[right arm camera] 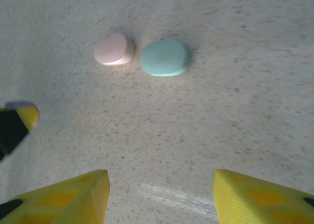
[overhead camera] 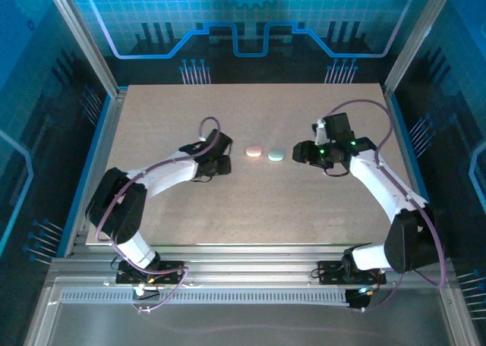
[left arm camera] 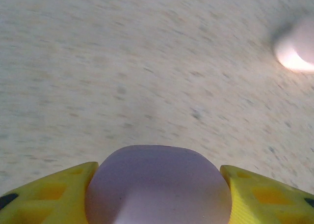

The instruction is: Insert the wireless bluetooth earbuds into the charging case

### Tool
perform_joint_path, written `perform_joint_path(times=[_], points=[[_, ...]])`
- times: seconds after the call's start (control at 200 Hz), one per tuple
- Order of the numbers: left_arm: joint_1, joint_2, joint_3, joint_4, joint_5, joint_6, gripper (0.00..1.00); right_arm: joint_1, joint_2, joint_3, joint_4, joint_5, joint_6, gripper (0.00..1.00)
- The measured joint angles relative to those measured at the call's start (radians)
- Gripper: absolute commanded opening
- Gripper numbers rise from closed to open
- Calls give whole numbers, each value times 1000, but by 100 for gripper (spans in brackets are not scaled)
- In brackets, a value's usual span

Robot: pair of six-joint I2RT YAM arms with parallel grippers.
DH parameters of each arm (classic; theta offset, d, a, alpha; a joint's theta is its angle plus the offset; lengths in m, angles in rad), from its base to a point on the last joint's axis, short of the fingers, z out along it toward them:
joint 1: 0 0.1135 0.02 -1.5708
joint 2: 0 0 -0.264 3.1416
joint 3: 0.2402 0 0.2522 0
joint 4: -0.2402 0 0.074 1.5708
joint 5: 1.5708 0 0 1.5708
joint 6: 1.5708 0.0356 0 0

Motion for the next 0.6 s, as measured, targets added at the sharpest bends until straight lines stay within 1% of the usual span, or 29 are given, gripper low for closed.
perform_joint_path(times=[0.135, 0.3, 0.425, 0.6], points=[[-115, 73, 48, -18, 47, 3, 53, -54, -97, -75, 25, 27, 29, 60], [-210, 147, 106, -33, 101, -19, 54, -69, -162, -113, 47, 37, 35, 60], [-238, 192, 135, -46, 120, -43, 55, -69, -165, -113, 59, 27, 31, 60], [-240, 240, 155, -71, 124, -52, 59, -70, -143, -113, 60, -22, 20, 59]])
